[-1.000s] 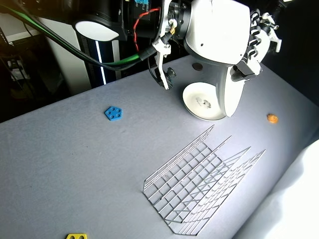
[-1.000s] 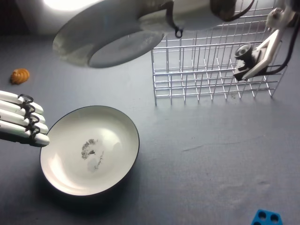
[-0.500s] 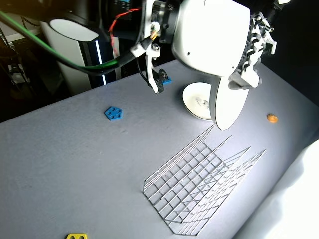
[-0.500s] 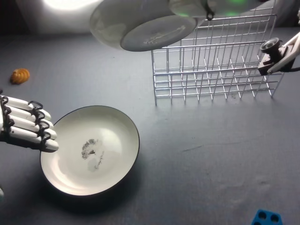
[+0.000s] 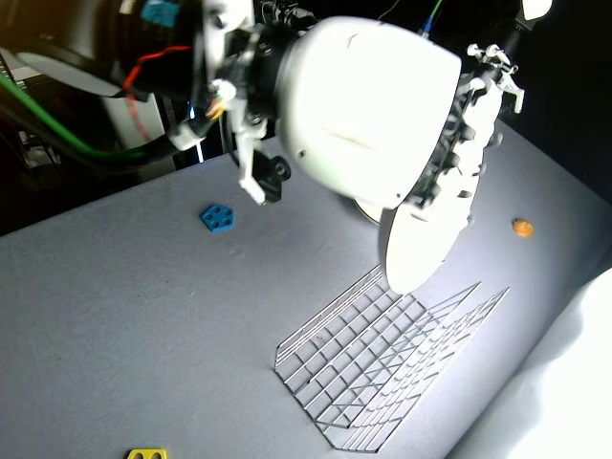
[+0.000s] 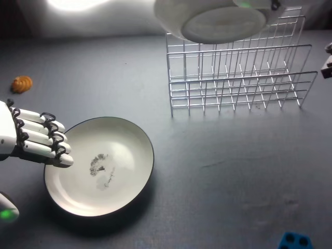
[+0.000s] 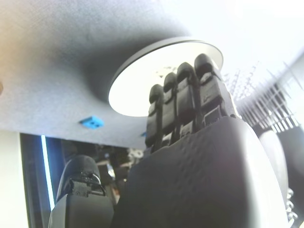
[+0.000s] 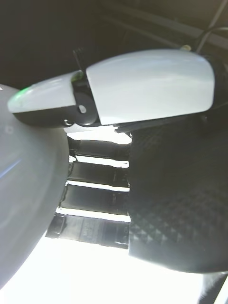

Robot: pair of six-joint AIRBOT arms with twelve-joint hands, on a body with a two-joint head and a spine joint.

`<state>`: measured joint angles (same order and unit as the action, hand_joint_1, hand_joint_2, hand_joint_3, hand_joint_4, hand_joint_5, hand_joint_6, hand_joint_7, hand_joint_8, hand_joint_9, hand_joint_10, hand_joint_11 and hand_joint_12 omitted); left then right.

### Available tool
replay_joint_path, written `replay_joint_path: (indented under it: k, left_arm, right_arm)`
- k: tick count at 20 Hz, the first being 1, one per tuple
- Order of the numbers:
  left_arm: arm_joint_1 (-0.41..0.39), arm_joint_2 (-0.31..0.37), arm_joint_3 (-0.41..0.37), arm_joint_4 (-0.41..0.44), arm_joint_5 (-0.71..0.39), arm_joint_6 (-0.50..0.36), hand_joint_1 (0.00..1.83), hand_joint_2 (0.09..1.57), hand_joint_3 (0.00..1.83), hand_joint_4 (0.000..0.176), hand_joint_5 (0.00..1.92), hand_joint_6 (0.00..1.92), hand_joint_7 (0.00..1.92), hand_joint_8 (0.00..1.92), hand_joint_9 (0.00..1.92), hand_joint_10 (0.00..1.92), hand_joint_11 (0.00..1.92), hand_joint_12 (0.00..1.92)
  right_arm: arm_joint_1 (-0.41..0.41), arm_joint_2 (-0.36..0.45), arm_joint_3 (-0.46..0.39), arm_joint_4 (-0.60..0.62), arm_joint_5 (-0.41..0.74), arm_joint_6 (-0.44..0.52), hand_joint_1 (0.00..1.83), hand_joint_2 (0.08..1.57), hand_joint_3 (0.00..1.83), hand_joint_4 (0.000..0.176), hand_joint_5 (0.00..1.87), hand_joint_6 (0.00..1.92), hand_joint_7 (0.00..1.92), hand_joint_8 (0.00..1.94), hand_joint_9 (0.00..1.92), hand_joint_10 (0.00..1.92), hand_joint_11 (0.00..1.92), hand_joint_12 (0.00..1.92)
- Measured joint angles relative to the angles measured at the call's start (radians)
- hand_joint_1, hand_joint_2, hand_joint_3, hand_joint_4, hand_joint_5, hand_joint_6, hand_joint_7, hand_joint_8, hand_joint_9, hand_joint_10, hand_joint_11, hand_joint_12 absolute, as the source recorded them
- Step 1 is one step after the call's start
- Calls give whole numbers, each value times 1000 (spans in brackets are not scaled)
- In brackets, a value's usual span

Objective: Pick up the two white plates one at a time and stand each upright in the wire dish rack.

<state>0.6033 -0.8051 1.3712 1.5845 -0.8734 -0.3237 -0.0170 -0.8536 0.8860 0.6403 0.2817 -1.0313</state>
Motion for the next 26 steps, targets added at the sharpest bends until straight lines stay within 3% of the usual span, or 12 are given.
replay_joint_path:
  k: [7, 8, 12, 14, 18, 22, 24, 26]
  left_arm:
    - [14, -18, 14, 4, 16, 0, 0, 1061, 0, 0, 198, 4, 190, 6, 157, 6, 0, 278]
    - [14, -23, 17, 6, 21, 0, 0, 1060, 0, 0, 156, 5, 154, 6, 122, 5, 0, 176]
    - [23, -31, 26, 6, 21, 0, 0, 1066, 2, 0, 145, 1, 130, 2, 99, 1, 0, 163]
    - [25, -31, 29, 6, 26, 0, 0, 1071, 2, 0, 156, 3, 144, 5, 112, 4, 0, 207]
    - [25, -33, 35, 5, 24, 0, 0, 1077, 3, 0, 184, 5, 169, 5, 137, 6, 0, 303]
    - [25, -34, 40, 5, 22, 0, 0, 1068, 0, 0, 152, 2, 142, 2, 116, 2, 0, 241]
    - [25, -34, 41, 5, 23, -1, 0, 1076, 1, 0, 164, 2, 159, 3, 132, 3, 0, 337]
    - [25, -34, 41, 5, 23, -4, 0, 1069, 0, 0, 113, 2, 99, 3, 69, 2, 0, 153]
  right_arm:
    - [-8, 35, 39, 0, -38, -1, 1187, 1169, 0, 24, 872, 1206, 905, 1081, 965, 579, 646, 1347]
    - [-13, 36, 48, -2, -47, -2, 1187, 1169, 0, 24, 872, 1208, 901, 1084, 961, 575, 637, 1356]
    - [-20, 36, 76, -4, -69, -2, 1194, 1158, 0, 24, 896, 1171, 924, 1047, 982, 583, 662, 1342]
    - [-20, 40, 90, -4, -69, -1, 1175, 1192, 0, 23, 837, 1261, 858, 1146, 933, 590, 624, 1374]
    - [-30, 40, 111, -4, -70, 0, 1190, 1165, 0, 24, 877, 1199, 920, 1059, 973, 587, 655, 1348]
    - [-32, 37, 139, -4, -70, 0, 1190, 1162, 0, 26, 880, 1189, 920, 1063, 973, 571, 666, 1340]
    - [-32, 25, 155, -4, -71, 13, 1182, 1176, 3, 23, 843, 1244, 903, 1089, 975, 566, 666, 1336]
    - [-34, 8, 180, -3, -76, 39, 1187, 1168, 2, 24, 860, 1217, 916, 1070, 986, 557, 667, 1333]
